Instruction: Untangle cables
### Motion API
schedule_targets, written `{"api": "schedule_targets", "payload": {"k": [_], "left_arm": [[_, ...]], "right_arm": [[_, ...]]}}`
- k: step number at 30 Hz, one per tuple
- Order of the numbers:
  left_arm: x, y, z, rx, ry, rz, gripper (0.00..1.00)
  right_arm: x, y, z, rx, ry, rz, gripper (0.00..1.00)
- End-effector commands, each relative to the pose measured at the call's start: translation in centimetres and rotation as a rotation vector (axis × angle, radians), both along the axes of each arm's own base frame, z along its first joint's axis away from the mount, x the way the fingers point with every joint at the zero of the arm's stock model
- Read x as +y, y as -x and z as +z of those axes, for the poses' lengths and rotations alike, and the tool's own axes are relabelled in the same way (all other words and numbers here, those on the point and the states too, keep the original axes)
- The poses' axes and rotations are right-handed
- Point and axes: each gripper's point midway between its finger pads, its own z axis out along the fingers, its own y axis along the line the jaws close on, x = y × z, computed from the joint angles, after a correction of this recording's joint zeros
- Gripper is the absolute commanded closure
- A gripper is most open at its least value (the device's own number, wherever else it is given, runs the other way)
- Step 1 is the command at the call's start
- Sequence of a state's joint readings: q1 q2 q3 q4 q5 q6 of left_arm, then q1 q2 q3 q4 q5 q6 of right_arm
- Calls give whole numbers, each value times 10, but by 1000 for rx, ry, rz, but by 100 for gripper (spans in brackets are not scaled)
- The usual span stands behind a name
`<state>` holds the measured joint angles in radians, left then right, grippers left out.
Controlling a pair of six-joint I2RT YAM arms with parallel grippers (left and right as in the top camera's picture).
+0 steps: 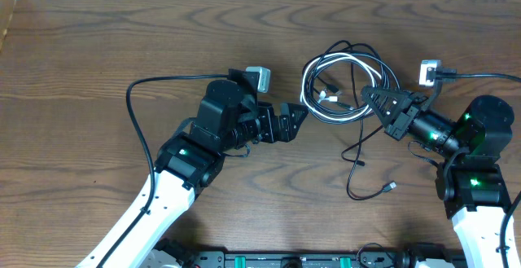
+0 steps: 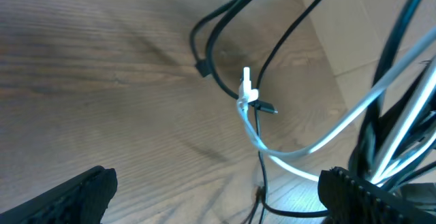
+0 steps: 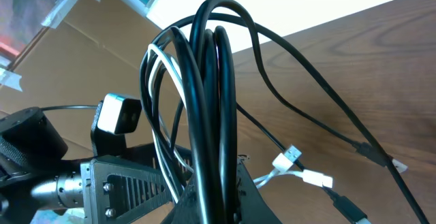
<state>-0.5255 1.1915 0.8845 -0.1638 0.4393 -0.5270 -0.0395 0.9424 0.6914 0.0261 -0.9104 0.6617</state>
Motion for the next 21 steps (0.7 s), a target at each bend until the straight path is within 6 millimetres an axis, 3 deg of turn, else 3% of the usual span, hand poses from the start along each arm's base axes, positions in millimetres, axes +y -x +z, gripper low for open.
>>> {"api": "schedule_targets", "payload": {"k": [1,7,13,21], "left_arm": [[-4,2,1,6,19,-18,2],[-4,-5,8,-33,25,4,2],[12,-22,5,-71,-31,120,2],[25,-31,1,-90,-84,193,1]], "right_arm": [[6,5,9,-15,-16,44,99],[16,18,16,-37,-36,141,99],[25,34,21,-53,-55,251,99],[30,43,27,-80,-61,313,99]]}}
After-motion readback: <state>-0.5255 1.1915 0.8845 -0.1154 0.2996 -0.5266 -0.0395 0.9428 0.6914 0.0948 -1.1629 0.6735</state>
